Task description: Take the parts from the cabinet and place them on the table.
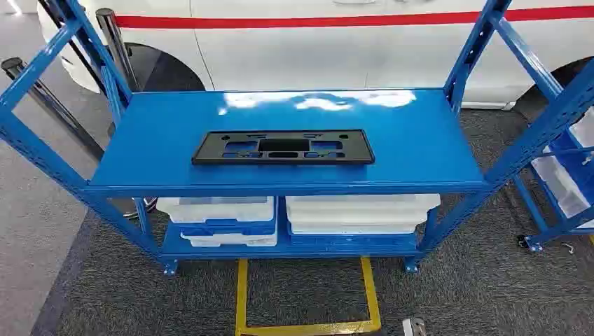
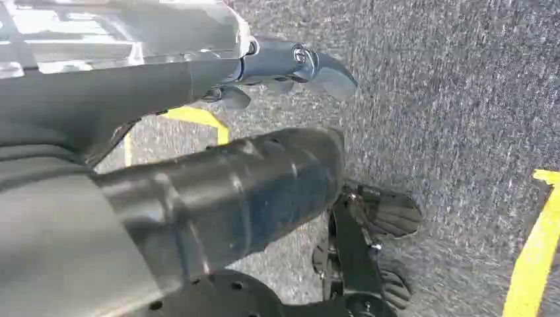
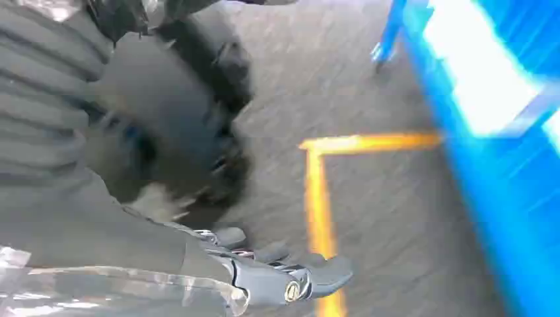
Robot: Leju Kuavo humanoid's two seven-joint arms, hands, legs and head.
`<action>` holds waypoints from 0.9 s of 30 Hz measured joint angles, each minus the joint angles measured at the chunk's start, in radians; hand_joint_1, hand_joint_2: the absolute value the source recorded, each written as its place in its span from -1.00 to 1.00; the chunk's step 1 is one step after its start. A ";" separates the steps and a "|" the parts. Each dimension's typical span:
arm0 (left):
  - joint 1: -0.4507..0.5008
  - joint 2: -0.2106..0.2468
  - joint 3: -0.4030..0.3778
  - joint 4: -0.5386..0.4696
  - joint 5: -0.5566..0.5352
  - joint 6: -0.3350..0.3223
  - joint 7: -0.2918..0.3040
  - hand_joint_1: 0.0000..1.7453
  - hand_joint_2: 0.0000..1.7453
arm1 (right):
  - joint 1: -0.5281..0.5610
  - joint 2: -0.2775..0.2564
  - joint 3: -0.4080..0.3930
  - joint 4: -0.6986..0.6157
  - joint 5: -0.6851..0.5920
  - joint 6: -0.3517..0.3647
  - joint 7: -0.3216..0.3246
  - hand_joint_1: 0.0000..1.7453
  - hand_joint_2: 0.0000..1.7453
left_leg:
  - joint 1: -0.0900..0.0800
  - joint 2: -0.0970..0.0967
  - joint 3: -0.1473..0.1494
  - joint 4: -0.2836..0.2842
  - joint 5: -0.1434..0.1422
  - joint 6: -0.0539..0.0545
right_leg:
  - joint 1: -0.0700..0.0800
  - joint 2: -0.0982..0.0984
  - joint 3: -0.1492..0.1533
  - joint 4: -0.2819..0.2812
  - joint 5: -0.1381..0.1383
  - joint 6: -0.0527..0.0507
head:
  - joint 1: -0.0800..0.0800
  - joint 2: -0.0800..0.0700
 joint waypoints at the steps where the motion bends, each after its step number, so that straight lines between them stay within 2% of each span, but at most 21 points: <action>1: -0.001 -0.002 0.013 0.001 -0.007 0.000 -0.002 -1.00 -1.00 | 0.000 0.003 0.006 -0.021 0.007 0.019 -0.011 -1.00 1.00 | 0.000 0.000 0.000 0.000 0.000 0.000 | 0.000 0.000 0.000 0.000 0.000 0.000 | 0.000 0.000; 5: -0.006 -0.009 0.048 0.002 -0.035 0.000 -0.009 -1.00 -1.00 | 0.000 0.024 0.039 -0.116 0.034 0.091 -0.048 -1.00 1.00 | -0.001 0.000 -0.001 0.003 -0.001 0.002 | -0.003 0.000 0.000 -0.002 0.002 0.001 | 0.000 0.000; 6: -0.008 -0.010 0.064 0.003 -0.045 0.000 -0.009 -1.00 -1.00 | -0.002 0.032 0.054 -0.145 0.038 0.113 -0.059 -1.00 1.00 | -0.002 0.000 -0.002 0.007 -0.003 0.007 | -0.004 0.001 -0.001 -0.001 0.003 0.003 | 0.000 0.000; 8: -0.015 -0.013 0.088 0.006 -0.059 0.000 -0.011 -1.00 -1.00 | -0.001 0.046 0.085 -0.200 0.051 0.151 -0.075 -1.00 1.00 | -0.002 0.000 -0.004 0.011 -0.004 0.010 | -0.005 0.000 -0.001 -0.001 0.003 0.004 | 0.000 0.000; 10: -0.020 -0.017 0.111 0.011 -0.073 0.000 -0.011 -1.00 -1.00 | -0.002 0.058 0.119 -0.252 0.060 0.185 -0.088 -1.00 1.00 | -0.003 0.000 -0.007 0.011 -0.003 0.013 | -0.005 0.000 -0.001 -0.004 0.006 0.009 | 0.000 0.000; 11: -0.022 -0.021 0.122 0.013 -0.079 0.000 -0.011 -1.00 -1.00 | -0.002 0.064 0.135 -0.277 0.067 0.198 -0.093 -1.00 1.00 | -0.003 0.000 -0.006 0.003 0.002 0.018 | -0.004 0.000 0.002 -0.009 0.010 0.014 | 0.000 0.000; 12: -0.026 -0.028 0.135 0.016 -0.087 0.000 -0.012 -1.00 -1.00 | -0.002 0.068 0.152 -0.307 0.072 0.211 -0.098 -1.00 1.00 | 0.014 0.000 0.010 -0.020 0.018 0.025 | 0.000 -0.001 0.001 -0.005 0.004 0.018 | 0.001 0.000; 13: -0.030 -0.036 0.148 0.018 -0.096 0.000 -0.013 -1.00 -1.00 | -0.002 0.069 0.169 -0.333 0.080 0.222 -0.103 -1.00 1.00 | 0.011 0.006 0.011 -0.029 0.024 0.031 | -0.002 0.000 -0.009 0.021 -0.016 0.022 | 0.001 0.000; 14: -0.033 -0.039 0.161 0.021 -0.103 0.000 -0.013 -1.00 -1.00 | -0.003 0.070 0.187 -0.357 0.089 0.228 -0.107 -1.00 1.00 | 0.011 0.007 0.009 -0.029 0.026 0.033 | -0.003 0.001 -0.038 0.080 -0.053 0.024 | 0.001 0.000; 15: -0.035 -0.045 0.177 0.025 -0.111 0.000 -0.014 -1.00 -1.00 | -0.002 0.071 0.210 -0.383 0.098 0.235 -0.111 -1.00 1.00 | 0.011 0.007 0.007 -0.028 0.026 0.033 | -0.006 0.001 -0.078 0.164 -0.092 0.028 | 0.001 0.000; 16: -0.036 -0.048 0.190 0.028 -0.120 0.001 -0.014 -1.00 -1.00 | 0.000 0.071 0.229 -0.405 0.107 0.237 -0.112 -1.00 1.00 | 0.011 0.008 0.007 -0.028 0.026 0.033 | -0.009 0.000 -0.117 0.242 -0.120 0.033 | 0.000 0.000; 17: -0.038 -0.054 0.203 0.031 -0.126 0.002 -0.014 -1.00 -1.00 | 0.003 0.071 0.247 -0.425 0.115 0.241 -0.114 -1.00 1.00 | 0.011 0.008 0.007 -0.027 0.025 0.033 | -0.012 0.000 -0.147 0.296 -0.129 0.036 | 0.001 0.000; 18: -0.041 -0.058 0.217 0.035 -0.135 0.002 -0.015 -1.00 -1.00 | 0.005 0.071 0.268 -0.450 0.126 0.246 -0.117 -1.00 -1.00 | 0.013 0.008 0.008 -0.026 0.023 0.030 | -0.016 0.000 -0.152 0.295 -0.111 0.040 | 0.000 0.000; 19: -0.041 -0.064 0.230 0.038 -0.141 0.003 -0.015 -1.00 -1.00 | 0.005 0.071 0.287 -0.472 0.135 0.249 -0.120 -1.00 -1.00 | 0.016 0.007 0.010 -0.024 0.020 0.025 | -0.019 0.000 -0.133 0.245 -0.069 0.043 | 0.001 0.000; 21: -0.044 -0.073 0.252 0.043 -0.157 0.003 -0.015 -1.00 -1.00 | 0.003 0.072 0.322 -0.514 0.158 0.241 -0.119 -1.00 -1.00 | 0.024 0.006 0.016 -0.012 0.007 0.011 | -0.026 -0.004 -0.048 0.062 0.031 0.049 | 0.001 0.000; 22: -0.045 -0.076 0.265 0.044 -0.161 0.003 -0.015 -1.00 -1.00 | 0.002 0.072 0.337 -0.530 0.166 0.230 -0.115 -1.00 -1.00 | 0.024 0.006 0.011 -0.005 0.000 0.001 | -0.025 -0.007 -0.025 0.017 0.021 0.050 | 0.001 0.000; 23: -0.049 -0.078 0.272 0.045 -0.168 0.006 -0.016 -1.00 -1.00 | 0.002 0.074 0.353 -0.547 0.172 0.217 -0.108 -1.00 -1.00 | 0.016 0.005 0.004 0.007 -0.007 -0.008 | -0.016 0.000 -0.028 0.009 0.018 0.034 | 0.004 0.000; 24: -0.052 -0.079 0.280 0.047 -0.171 0.006 -0.016 -1.00 -1.00 | 0.004 0.074 0.365 -0.563 0.174 0.192 -0.096 -1.00 -1.00 | 0.016 0.005 0.003 0.003 -0.007 -0.011 | -0.018 0.001 -0.032 0.015 0.015 0.023 | 0.001 0.000; 26: -0.055 -0.085 0.294 0.049 -0.175 0.012 -0.016 -1.00 -1.00 | 0.008 0.072 0.389 -0.597 0.164 0.169 -0.072 -1.00 -1.00 | 0.021 0.007 0.006 -0.002 -0.006 -0.021 | -0.013 0.003 -0.036 0.018 0.013 0.007 | 0.002 0.000; 27: -0.056 -0.088 0.298 0.050 -0.178 0.016 -0.016 -1.00 -1.00 | 0.010 0.068 0.404 -0.620 0.154 0.168 -0.064 -1.00 -1.00 | 0.024 0.006 0.008 0.000 -0.013 -0.028 | -0.017 0.005 -0.035 0.013 0.016 -0.003 | 0.001 0.000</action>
